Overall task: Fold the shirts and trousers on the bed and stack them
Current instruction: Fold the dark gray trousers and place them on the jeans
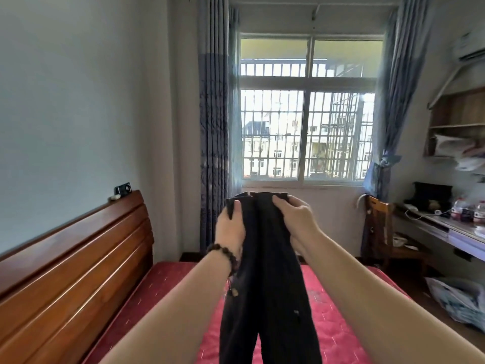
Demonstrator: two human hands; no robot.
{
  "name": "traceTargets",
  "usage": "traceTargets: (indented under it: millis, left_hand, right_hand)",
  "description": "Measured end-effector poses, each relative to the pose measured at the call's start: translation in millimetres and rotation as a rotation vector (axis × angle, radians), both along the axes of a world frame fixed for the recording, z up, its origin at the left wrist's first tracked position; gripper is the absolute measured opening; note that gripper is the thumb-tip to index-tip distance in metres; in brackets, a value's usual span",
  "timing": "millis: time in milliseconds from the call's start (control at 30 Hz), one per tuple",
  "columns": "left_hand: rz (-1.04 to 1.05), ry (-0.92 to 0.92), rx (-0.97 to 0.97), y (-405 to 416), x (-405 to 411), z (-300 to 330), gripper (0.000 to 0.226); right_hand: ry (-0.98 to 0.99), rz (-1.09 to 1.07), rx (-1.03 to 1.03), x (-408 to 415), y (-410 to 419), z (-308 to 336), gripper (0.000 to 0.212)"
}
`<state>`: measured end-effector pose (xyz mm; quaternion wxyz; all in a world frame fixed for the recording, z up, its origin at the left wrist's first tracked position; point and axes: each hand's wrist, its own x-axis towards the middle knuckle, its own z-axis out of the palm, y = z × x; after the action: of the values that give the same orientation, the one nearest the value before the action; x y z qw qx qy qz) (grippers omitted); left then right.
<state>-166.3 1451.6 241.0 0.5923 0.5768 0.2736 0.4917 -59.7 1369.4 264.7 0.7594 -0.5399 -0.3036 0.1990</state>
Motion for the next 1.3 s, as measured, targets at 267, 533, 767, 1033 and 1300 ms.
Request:
traceTargets:
  millis: [267,533,767,1033,1300]
  left_hand:
    - [-0.182,-0.012,0.146,-1.6,-8.2,-12.1,0.018]
    - [-0.39,-0.194,-0.007,20.0,-52.4,22.0,0.014]
    - [-0.315,-0.202,0.054,44.4,-82.2,41.2,0.016]
    - [-0.303,0.01,-0.079,52.5,-112.9,4.8,0.04]
    - [-0.401,-0.022,0.007,37.0,-120.9,25.5,0.046]
  right_hand:
    - [-0.027,0.233,-0.12,-13.8,-9.2,21.7,0.038]
    - [-0.052,0.206,-0.472,36.4,-34.4,-4.7,0.11]
    - [0.077,0.419,0.003,6.3,-17.5,0.7,0.04]
    - [0.014,0.316,0.116,-24.6,-6.9,17.7,0.025]
    - [-0.14,0.119,0.087,-28.8,-37.5,14.4,0.02]
